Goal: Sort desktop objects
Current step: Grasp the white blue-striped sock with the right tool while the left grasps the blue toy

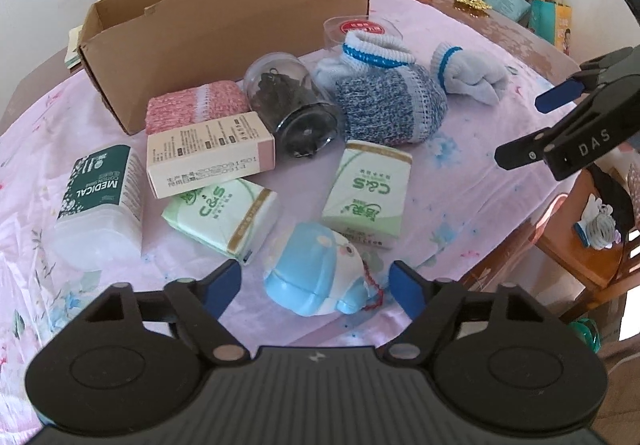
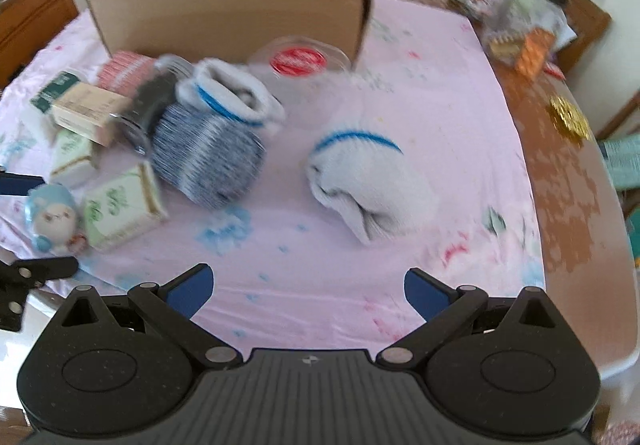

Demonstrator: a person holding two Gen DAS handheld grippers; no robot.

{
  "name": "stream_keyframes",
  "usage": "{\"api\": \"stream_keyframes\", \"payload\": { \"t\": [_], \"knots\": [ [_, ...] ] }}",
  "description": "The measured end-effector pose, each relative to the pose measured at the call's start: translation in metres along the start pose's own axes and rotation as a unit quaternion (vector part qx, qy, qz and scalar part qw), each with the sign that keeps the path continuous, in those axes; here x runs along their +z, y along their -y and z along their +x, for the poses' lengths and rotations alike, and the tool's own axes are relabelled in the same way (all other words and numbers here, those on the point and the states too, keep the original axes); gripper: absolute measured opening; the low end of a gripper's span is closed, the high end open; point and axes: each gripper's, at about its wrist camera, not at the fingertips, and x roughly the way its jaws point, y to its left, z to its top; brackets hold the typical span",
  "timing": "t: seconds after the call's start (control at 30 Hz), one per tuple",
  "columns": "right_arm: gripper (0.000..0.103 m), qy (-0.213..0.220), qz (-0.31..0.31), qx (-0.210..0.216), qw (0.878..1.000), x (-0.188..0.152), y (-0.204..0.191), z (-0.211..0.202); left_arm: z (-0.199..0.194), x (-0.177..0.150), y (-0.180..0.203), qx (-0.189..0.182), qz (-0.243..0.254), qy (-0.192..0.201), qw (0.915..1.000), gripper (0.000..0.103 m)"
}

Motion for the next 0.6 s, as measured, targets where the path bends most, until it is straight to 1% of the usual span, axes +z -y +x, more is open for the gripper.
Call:
{"api": "stream_keyframes", "payload": {
  "t": [0.13,0.2,0.27,0.33,0.5,0.6],
  "knots": [
    [0.103,-0.01,0.013,-0.006,1.0,-0.004,0.008,0.006,0.002,0.001,0.002,-0.013,0.014,-0.004,0.9998,0.069],
    [0.103,-0.012,0.014,-0.008,1.0,-0.005,0.01,0.008,0.003,0.002,0.002,-0.019,0.016,-0.004,0.9997,0.068],
    [0.103,-0.012,0.016,-0.011,1.0,-0.006,0.014,0.01,0.004,0.003,0.001,-0.023,0.012,-0.005,0.9997,0.064],
    [0.103,-0.015,0.019,-0.013,1.0,-0.005,0.018,0.014,0.003,0.003,0.0,-0.029,0.009,-0.005,0.9995,0.062],
    [0.103,-0.02,0.029,-0.013,0.999,-0.002,0.028,0.021,0.002,0.001,-0.004,-0.035,0.007,-0.014,0.9993,0.061],
    [0.103,-0.02,0.034,-0.009,0.999,0.001,0.033,0.025,0.001,0.0,-0.009,-0.042,-0.006,-0.013,0.999,0.055]
  ]
}}
